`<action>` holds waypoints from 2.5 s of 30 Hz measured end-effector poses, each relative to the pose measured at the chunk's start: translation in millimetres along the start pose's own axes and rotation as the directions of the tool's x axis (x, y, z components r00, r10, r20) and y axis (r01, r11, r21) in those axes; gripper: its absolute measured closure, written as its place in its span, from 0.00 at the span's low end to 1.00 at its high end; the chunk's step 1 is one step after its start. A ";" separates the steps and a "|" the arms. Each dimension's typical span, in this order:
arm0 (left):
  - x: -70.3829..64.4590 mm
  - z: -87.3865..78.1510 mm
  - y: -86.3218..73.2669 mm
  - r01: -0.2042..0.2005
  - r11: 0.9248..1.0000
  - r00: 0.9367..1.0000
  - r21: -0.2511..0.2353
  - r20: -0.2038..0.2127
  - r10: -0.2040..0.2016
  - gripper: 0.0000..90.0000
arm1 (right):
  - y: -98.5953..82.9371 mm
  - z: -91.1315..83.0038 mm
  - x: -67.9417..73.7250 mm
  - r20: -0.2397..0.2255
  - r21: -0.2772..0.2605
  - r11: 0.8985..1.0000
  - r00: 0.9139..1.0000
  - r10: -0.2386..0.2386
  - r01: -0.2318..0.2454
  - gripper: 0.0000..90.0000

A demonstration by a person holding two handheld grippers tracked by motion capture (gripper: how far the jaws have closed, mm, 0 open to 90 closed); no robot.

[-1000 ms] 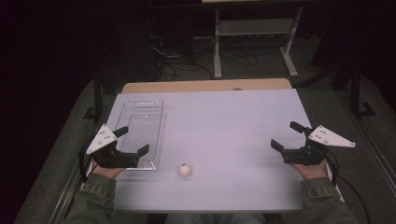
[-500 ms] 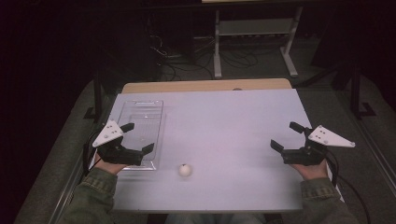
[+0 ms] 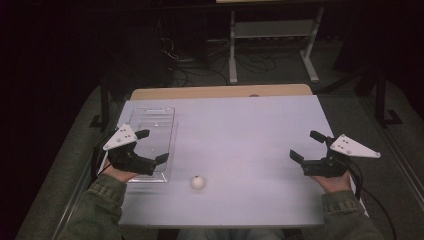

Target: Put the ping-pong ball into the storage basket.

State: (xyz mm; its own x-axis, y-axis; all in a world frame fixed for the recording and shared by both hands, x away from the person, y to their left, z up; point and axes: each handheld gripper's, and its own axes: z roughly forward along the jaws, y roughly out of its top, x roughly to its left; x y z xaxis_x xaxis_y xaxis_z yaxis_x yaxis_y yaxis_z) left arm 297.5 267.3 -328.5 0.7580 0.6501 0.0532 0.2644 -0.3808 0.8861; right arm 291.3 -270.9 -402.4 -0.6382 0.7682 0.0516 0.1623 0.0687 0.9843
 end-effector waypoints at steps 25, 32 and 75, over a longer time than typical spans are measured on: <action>-4.8 15.8 20.6 -0.085 0.990 0.993 0.109 0.094 0.075 0.00 | 0.1 -1.3 -0.3 0.013 -0.004 1.000 1.000 0.000 0.000 0.00; -8.5 23.6 23.8 -0.107 0.984 0.988 0.140 0.125 0.089 0.00 | 0.1 -1.2 -0.2 0.010 -0.004 1.000 1.000 -0.001 0.001 0.00; -19.1 58.8 34.8 -0.231 0.928 0.959 0.294 0.228 0.167 0.00 | -0.6 -0.2 1.0 0.002 0.012 1.000 1.000 -0.001 0.001 0.00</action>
State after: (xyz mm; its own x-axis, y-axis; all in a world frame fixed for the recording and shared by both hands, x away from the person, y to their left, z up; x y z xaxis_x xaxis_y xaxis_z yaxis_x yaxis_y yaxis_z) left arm 327.2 203.0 -325.8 0.9072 0.4102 0.0936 0.2453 -0.6965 0.6743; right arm 290.4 -270.3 -402.9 -0.6371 0.7691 0.0501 0.1703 0.0771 0.9824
